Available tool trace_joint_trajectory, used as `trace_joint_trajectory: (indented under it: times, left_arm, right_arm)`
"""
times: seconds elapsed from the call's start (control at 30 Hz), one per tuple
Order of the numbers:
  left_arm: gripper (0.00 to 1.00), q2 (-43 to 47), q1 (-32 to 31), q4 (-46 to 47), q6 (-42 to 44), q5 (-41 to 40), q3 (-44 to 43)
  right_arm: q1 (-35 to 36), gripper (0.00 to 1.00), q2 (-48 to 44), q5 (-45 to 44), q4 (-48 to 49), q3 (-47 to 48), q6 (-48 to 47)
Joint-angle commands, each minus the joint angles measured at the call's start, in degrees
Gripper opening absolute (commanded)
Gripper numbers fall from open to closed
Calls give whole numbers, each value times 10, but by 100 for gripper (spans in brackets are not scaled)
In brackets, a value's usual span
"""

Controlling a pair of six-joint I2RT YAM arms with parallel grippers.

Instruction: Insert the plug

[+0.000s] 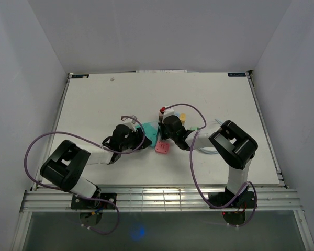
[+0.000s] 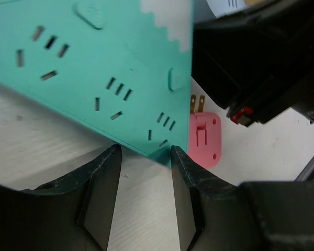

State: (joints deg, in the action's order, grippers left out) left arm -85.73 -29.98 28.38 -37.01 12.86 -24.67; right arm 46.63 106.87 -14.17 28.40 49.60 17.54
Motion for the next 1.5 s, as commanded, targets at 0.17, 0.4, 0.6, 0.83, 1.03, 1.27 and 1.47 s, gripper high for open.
trace_joint_trajectory:
  times: [0.17, 0.4, 0.6, 0.83, 1.03, 1.27, 1.47]
  left_arm:
    - [53, 44, -68, -21, -25, -38, 19]
    - [66, 153, -68, -87, -23, -72, 23]
    - [74, 224, -49, -148, -27, -91, -11]
    - [77, 224, 32, -166, -45, -80, -50]
    - [77, 156, 85, -151, -43, -86, -82]
    - [77, 102, 135, -142, -34, -73, -82]
    - [77, 48, 161, -134, -25, -52, -91]
  right_arm:
    - [3, 11, 16, 67, 46, 37, -29]
    - [4, 12, 20, 122, 63, 41, -43]
    - [4, 14, 1, 121, 56, 36, -48]
    - [4, 20, -39, 100, 61, 3, -54]
    - [4, 20, -55, 92, 69, -14, -51]
    - [4, 19, -32, 83, 48, 13, -43]
    - [8, 18, -10, 84, 33, 36, -43]
